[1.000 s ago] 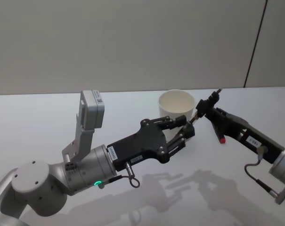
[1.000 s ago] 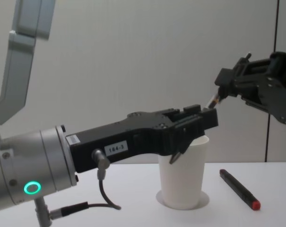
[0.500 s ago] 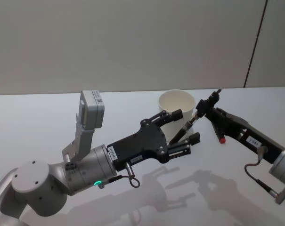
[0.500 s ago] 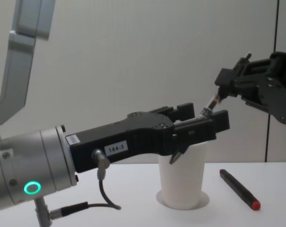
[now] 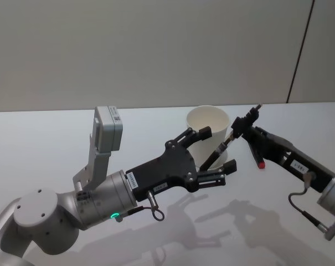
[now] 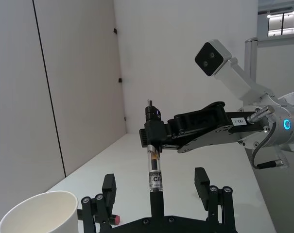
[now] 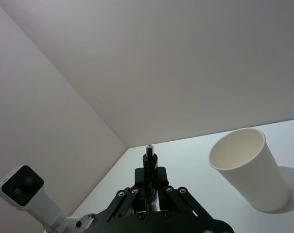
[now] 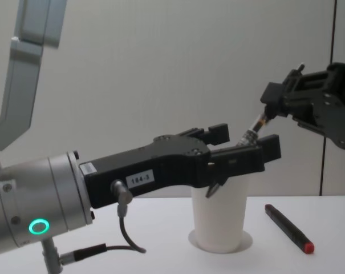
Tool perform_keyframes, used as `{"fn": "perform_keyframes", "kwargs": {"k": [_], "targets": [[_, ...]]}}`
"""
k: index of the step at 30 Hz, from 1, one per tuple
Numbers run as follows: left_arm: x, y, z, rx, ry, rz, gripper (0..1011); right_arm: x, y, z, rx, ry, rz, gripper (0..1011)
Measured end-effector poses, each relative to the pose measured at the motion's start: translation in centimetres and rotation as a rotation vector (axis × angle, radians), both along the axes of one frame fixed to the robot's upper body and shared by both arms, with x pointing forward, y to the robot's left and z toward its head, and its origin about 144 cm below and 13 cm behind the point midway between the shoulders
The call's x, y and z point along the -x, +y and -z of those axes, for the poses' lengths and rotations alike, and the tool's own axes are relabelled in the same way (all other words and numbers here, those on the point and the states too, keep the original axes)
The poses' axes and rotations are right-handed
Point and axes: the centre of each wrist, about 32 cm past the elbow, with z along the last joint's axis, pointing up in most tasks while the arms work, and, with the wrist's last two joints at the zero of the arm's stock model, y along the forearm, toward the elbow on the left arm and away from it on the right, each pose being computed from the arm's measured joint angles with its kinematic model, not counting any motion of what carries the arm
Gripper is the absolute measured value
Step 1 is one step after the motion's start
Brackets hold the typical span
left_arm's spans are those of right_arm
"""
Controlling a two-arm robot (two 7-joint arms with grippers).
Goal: Place the pen into the pen holder.
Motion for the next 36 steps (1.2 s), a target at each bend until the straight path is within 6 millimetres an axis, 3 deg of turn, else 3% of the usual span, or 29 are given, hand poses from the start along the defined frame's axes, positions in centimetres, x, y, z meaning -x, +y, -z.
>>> {"fn": "perform_keyframes", "kwargs": {"k": [36], "targets": [[0.0,0.0,0.0,0.000,0.000,0.000,1001,-0.5,-3.9,0.1,0.054,-0.086,0.167,130]]}}
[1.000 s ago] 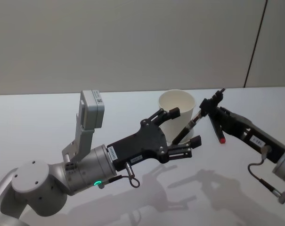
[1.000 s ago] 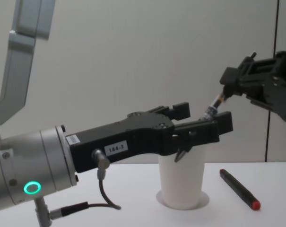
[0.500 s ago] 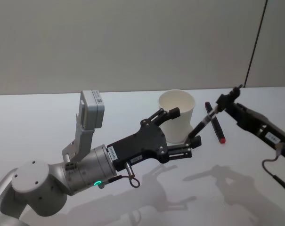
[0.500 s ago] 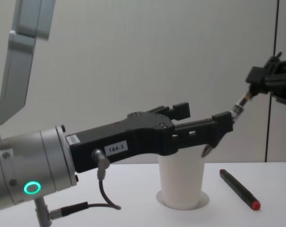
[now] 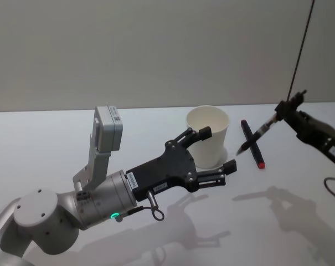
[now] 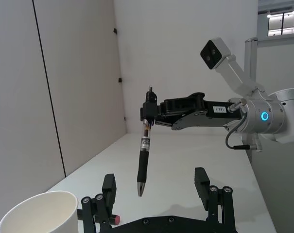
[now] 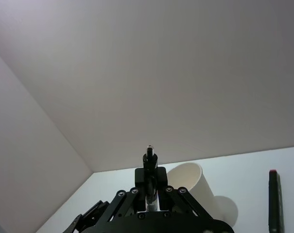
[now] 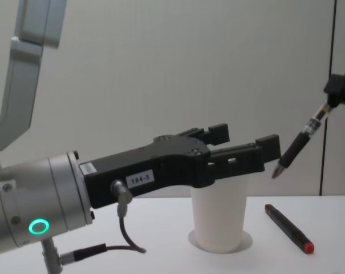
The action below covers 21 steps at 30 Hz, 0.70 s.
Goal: Place the pen into the pen holder.
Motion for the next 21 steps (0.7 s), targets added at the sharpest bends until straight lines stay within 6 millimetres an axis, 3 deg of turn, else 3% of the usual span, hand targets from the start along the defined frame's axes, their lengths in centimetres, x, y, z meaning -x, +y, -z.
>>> {"fn": "perform_keyframes", "kwargs": {"k": [21], "targets": [[0.0,0.0,0.0,0.000,0.000,0.000,1001,-2.4,0.9,-1.2,0.069,-0.214,0.005,130]]}}
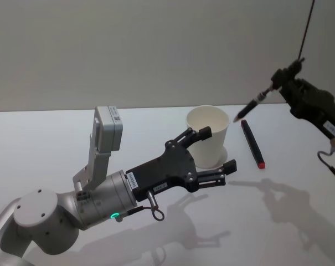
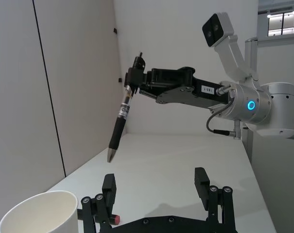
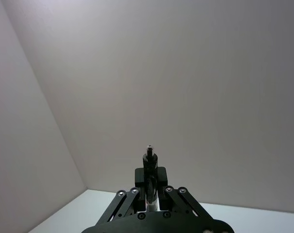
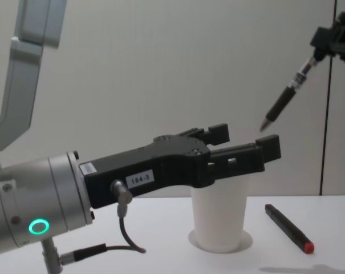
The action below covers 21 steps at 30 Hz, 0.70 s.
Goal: Place the pen into the pen holder.
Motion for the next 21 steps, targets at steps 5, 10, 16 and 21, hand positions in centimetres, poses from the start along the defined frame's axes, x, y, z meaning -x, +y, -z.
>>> {"fn": "perform_keyframes", "kwargs": {"k": [5,10,16,21], "targets": [[0.0,0.0,0.0,0.000,0.000,0.000,1001,-0.6,0.5,-0.4,0.037,-0.054,0.005,130],[0.0,0.0,0.0,0.000,0.000,0.000,1001,-1.1,1.1,-0.6,0.093,-0.103,0.022,130],[0.0,0.0,0.0,0.000,0.000,0.000,1001,-1.5,1.9,-0.6,0.175,-0.152,0.056,130],[0.0,0.0,0.0,0.000,0.000,0.000,1001,-1.9,2.6,-0.4,0.237,-0.183,0.083,130]]}}
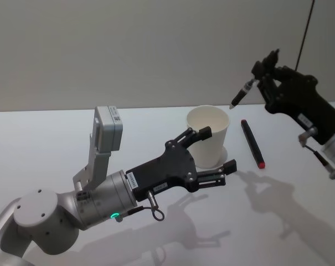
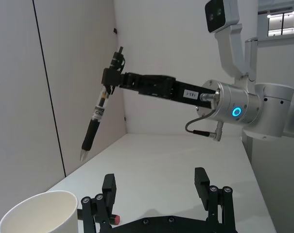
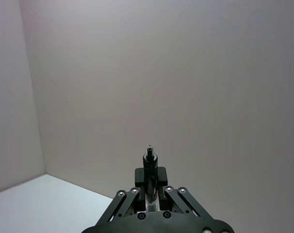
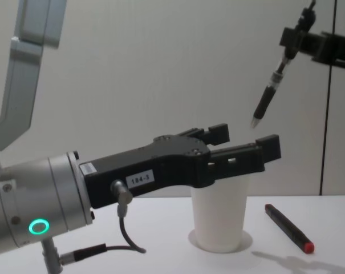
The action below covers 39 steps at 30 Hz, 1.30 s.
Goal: Place the pen into the pen holder.
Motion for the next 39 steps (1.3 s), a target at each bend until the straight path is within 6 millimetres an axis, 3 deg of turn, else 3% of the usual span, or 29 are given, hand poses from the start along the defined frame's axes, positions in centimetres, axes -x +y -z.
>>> {"fn": "perform_keyframes", "kwargs": {"k": [18,39], "targets": [[0.0,0.0,0.0,0.000,0.000,0.000,1001,-1.9,2.9,1.2,0.219,-0.091,0.109,130],[0.0,0.0,0.0,0.000,0.000,0.000,1001,-4.2,5.2,2.6,0.267,-0.045,0.092,130]]}}
